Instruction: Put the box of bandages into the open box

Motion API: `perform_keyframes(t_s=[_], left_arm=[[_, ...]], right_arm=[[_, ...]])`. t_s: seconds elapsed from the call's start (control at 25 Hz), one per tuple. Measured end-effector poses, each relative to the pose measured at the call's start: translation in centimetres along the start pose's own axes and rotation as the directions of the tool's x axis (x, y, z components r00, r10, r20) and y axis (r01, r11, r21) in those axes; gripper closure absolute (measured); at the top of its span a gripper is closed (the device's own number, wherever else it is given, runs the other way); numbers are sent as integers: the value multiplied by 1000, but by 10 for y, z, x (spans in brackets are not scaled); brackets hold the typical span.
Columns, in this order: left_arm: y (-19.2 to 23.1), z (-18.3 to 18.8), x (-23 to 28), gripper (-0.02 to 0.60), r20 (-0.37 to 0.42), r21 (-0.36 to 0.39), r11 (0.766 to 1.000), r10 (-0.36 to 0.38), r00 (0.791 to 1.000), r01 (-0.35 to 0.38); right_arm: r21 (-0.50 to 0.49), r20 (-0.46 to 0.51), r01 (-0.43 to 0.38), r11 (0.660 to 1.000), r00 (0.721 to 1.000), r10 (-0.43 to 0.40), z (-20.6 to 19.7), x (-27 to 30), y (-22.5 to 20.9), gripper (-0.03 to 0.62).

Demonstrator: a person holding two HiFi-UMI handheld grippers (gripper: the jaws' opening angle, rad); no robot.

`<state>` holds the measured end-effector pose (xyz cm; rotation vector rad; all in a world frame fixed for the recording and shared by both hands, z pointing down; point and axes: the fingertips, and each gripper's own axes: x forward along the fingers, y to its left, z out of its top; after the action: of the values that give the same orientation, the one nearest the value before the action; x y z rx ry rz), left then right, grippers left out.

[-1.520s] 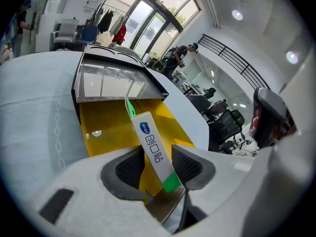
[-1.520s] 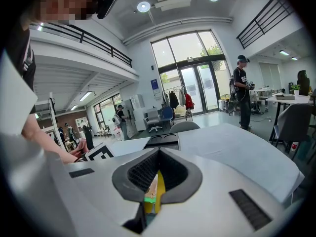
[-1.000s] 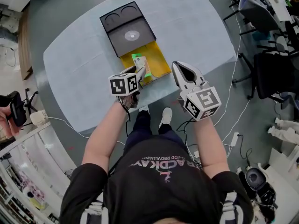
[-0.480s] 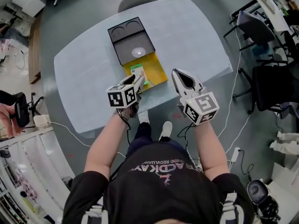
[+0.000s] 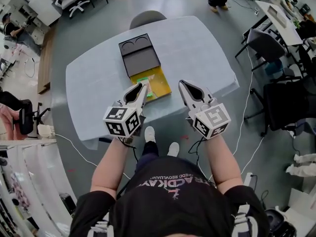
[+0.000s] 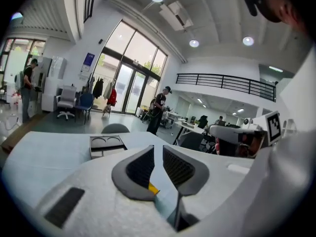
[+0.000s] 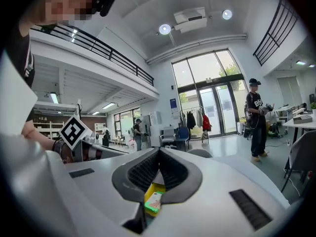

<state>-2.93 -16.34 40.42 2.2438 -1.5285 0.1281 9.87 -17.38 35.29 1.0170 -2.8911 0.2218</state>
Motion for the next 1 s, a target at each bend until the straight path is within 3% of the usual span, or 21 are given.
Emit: perform_keyframes(t_s=[0.08,0.36,0.68,1.0], left_arm=[[-18,18,-20,543,71,53,998,11,997,-15],[-73,45,-85,562,210,176,983,19,978,-57],[-94,43,-140,565,249,237,969,12,969,-73],[-59,25,-178,565,217,198,980,-13,976,-31]], right_arm=[[-13,20,-20,1000,1000,20,13,-13,8,585],[-73,50,-92,993,994,96,43,-54,46,585],[-99,73,-161,982,983,169,59,-72,97,585],[-68,46,-140,988,989,144,39,-50,145,585]])
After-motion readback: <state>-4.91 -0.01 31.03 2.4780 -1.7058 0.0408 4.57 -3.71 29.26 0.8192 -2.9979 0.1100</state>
